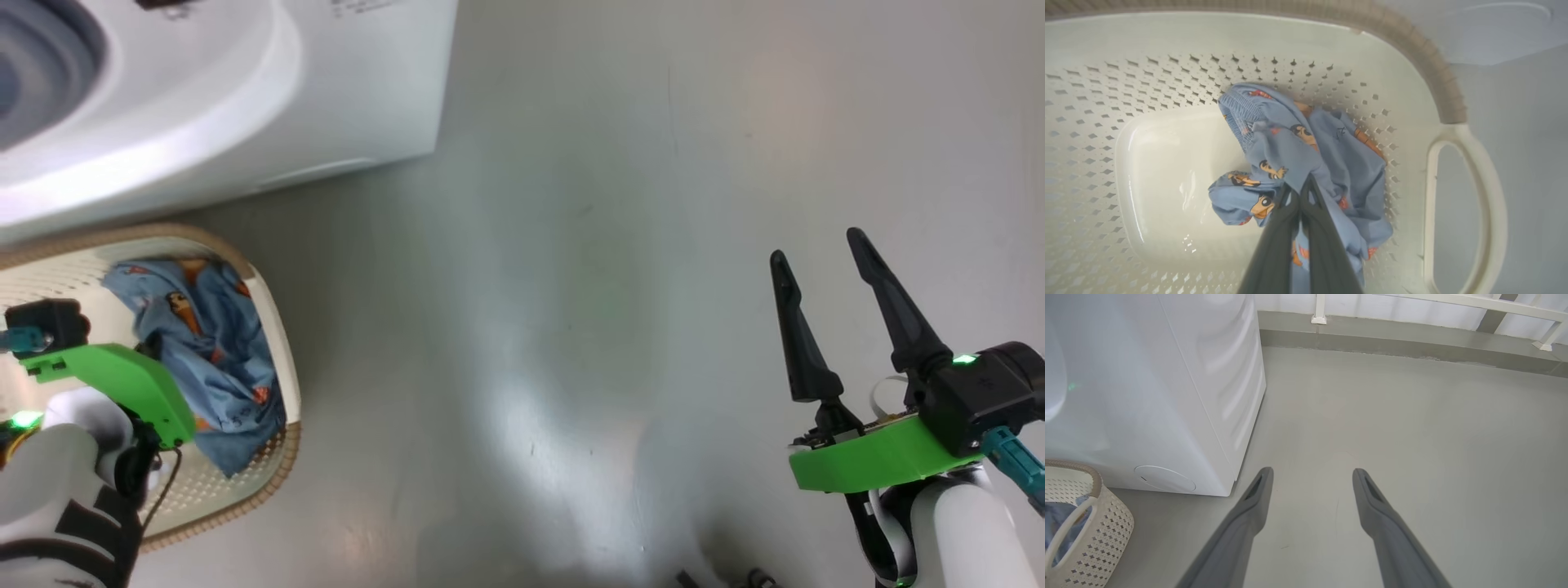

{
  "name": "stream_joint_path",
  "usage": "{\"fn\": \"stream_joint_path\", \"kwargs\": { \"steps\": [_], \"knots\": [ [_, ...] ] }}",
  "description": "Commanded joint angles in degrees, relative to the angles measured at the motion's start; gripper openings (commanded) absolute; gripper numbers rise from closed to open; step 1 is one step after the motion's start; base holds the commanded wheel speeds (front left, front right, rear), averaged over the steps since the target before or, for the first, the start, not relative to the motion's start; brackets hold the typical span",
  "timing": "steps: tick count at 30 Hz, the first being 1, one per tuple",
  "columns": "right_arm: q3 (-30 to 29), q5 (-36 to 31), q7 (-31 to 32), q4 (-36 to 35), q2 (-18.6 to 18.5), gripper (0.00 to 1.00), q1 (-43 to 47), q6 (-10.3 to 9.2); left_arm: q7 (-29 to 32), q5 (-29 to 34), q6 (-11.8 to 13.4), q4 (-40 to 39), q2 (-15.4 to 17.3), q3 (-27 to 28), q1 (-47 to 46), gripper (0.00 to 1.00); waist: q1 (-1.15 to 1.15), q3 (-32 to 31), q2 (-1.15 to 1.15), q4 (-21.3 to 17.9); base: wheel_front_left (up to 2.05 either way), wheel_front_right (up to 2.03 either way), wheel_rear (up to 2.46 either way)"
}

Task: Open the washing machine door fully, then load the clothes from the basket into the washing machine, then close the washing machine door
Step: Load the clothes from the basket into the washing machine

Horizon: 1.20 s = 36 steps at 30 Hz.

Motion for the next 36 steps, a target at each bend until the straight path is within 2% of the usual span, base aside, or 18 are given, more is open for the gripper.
{"fn": "stream_joint_path", "kwargs": {
  "steps": [1, 14, 24, 27, 36],
  "knots": [
    [1.6, 0.8, -0.6, -0.6, -0.2, 1.00, 0.6, 0.09, -1.4, -0.7, -0.1, -1.6, 2.4, 0.3, 2.8, 0.00, 0.00, -3.1, 0.00, 1.4, 0.00, 0.00, 0.00],
    [2.4, 1.1, -0.9, 2.4, -0.2, 1.00, 0.9, 0.09, -7.1, -4.0, -0.1, -8.4, 3.5, -2.8, 8.8, 0.00, 0.00, -9.8, 0.00, 4.2, 0.00, 0.00, 0.00],
    [2.2, 0.9, -0.8, 4.3, -0.2, 1.00, 2.3, 0.09, -10.1, -4.2, -0.1, -14.4, 4.3, -2.8, 13.8, 0.00, 0.00, -17.0, 0.00, 6.5, 0.00, 0.00, 0.00],
    [1.9, 0.8, -0.6, 4.6, -0.2, 1.00, 2.9, 0.09, -10.3, -3.4, 0.7, -18.0, 4.5, -1.6, 15.8, 0.00, 0.00, -19.3, 0.00, 7.2, 0.00, 0.00, 0.00],
    [1.4, 1.0, 0.1, 5.0, -0.2, 1.00, 4.8, 0.09, -10.3, 0.7, 4.5, -35.1, 3.7, 4.6, 26.5, 0.00, 0.00, -26.0, 0.00, 8.8, 0.00, 0.00, 0.00]
  ]
}}
